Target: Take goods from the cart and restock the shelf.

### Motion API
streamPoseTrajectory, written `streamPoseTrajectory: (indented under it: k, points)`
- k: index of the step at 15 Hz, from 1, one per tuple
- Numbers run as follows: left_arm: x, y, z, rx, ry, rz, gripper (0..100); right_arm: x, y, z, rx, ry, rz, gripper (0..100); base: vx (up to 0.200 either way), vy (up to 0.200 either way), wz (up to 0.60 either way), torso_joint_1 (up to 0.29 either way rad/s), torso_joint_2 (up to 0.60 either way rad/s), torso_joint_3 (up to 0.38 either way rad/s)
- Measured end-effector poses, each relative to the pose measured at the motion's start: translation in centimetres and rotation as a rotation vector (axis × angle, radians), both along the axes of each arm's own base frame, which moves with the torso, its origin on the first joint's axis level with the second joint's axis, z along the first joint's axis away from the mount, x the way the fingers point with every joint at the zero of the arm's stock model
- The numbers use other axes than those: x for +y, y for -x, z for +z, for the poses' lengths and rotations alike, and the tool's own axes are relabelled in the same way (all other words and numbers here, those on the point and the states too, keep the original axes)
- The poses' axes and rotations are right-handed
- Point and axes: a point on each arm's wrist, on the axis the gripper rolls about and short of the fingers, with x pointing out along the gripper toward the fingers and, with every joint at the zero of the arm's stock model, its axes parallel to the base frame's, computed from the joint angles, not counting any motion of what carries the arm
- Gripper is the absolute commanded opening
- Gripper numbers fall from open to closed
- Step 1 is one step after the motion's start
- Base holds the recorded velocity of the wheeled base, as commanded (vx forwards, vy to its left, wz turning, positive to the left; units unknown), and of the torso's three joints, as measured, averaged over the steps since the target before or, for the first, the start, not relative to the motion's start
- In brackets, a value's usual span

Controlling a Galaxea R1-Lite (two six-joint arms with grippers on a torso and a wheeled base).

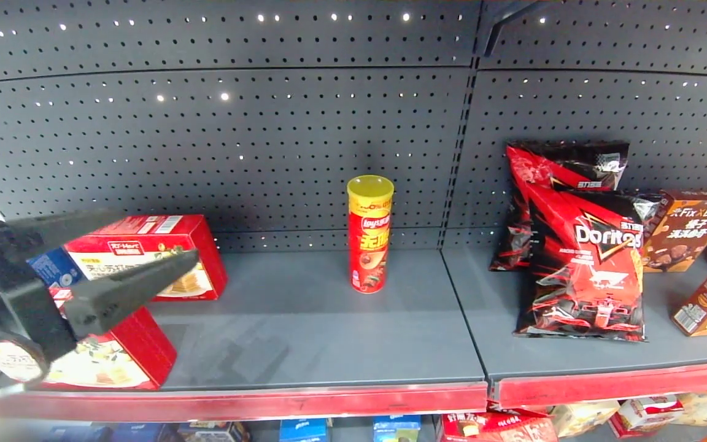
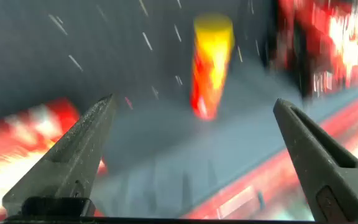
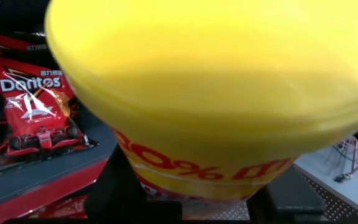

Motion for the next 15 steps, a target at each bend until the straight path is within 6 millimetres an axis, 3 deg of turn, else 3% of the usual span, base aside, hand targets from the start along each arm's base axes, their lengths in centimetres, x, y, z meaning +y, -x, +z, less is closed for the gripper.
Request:
streamPoseTrajectory:
  k: [6,10,15]
  points:
    - [-2.6,-3.3,-4.8,0.154,-0.148,-0.076,100,0.1,-0.4,-0.3,0.022,0.005,-0.013,0,0.000,0.000,0.00,0.000,0.00,0.000]
    - [-4.6,-5.9,-5.6,0.191,-0.181,-0.104,100,0.0,-0.7,-0.7,0.040,0.008,-0.011,0,0.000,0.000,0.00,0.000,0.00,0.000]
    - [-7.5,-10.6,-5.7,0.175,-0.172,-0.113,100,-0.1,-0.8,-0.5,0.040,0.034,-0.007,0,0.000,0.000,0.00,0.000,0.00,0.000]
